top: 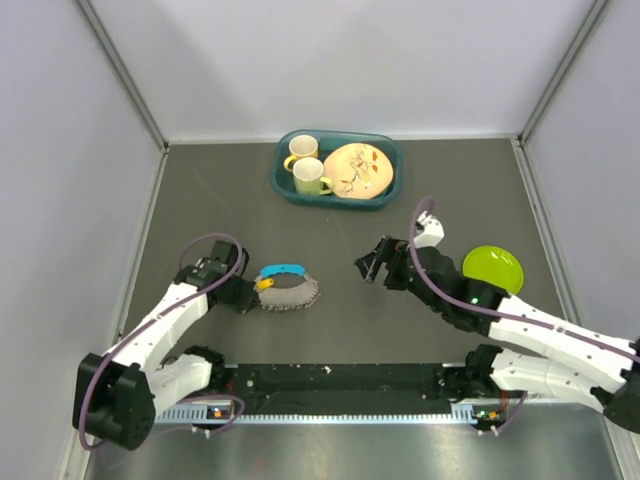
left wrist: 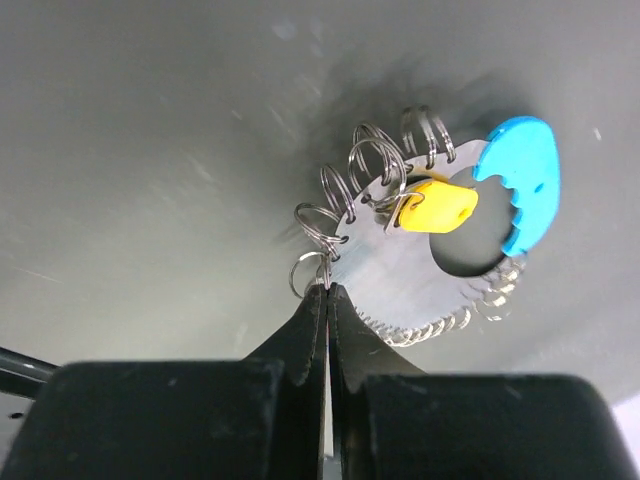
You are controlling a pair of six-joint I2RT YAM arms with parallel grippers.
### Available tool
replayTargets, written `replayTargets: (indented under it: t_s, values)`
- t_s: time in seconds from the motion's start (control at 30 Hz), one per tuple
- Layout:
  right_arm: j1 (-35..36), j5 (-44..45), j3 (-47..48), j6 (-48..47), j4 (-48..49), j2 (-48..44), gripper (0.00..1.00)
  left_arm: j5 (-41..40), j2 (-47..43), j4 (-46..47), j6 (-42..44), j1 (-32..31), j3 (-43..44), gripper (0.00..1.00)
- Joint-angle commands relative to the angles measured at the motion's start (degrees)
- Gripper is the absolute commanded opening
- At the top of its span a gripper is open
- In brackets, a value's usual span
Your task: Remove the keys from the keyring
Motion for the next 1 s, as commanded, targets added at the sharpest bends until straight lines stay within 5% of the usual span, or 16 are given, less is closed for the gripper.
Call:
replayTargets:
  t_s: [0.0,0.47,0.97]
  values:
    - [0.4,-4.2,-5.1,10.4,13.9,6.5,0.92,6.9,-2.1,6.8,-5.3,-4.3,-0.8,0.00]
    - [0.5,-10.9,-15.4,20.4,40.0,19.1,0.93,9.5,-2.5,18.9,-12.9,-12.1,-1.6,0.00]
    - [1.1,-11.2,-20.4,34.0,50.8,28.9,0.90,8.2,-0.9,20.6,-17.0,-17.8,-1.1,0.00]
